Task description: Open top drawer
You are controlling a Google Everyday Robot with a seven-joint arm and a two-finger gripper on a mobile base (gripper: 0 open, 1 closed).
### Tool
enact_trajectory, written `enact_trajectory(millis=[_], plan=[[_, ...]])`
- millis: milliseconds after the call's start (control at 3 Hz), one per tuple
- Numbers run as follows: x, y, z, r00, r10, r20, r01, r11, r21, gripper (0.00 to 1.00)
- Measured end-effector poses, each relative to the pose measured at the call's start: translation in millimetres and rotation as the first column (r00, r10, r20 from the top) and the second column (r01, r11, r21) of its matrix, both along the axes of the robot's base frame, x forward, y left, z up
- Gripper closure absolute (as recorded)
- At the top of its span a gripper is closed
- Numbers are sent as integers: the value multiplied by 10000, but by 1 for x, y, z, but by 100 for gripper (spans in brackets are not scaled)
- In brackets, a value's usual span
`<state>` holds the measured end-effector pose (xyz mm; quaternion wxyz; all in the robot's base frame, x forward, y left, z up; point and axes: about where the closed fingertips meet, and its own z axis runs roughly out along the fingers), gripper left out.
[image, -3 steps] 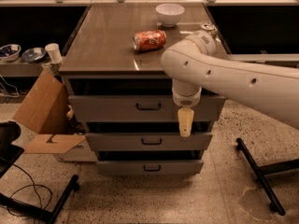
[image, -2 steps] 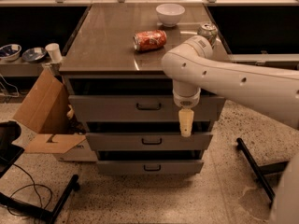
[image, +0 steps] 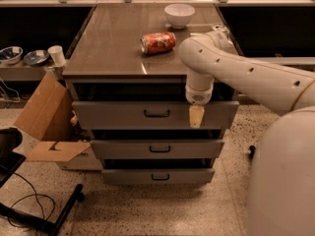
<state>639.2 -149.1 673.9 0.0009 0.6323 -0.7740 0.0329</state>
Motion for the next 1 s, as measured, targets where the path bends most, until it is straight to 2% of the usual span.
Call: enact_trajectory(millis=[333, 667, 1000], plan=[[-2, -13, 14, 9984, -401, -393, 411, 9989, 231, 64], [-21, -22, 24, 9955, -875, -352, 886, 9956, 314, 87], [-22, -22, 25, 9955, -875, -352, 886, 9956, 315, 100]])
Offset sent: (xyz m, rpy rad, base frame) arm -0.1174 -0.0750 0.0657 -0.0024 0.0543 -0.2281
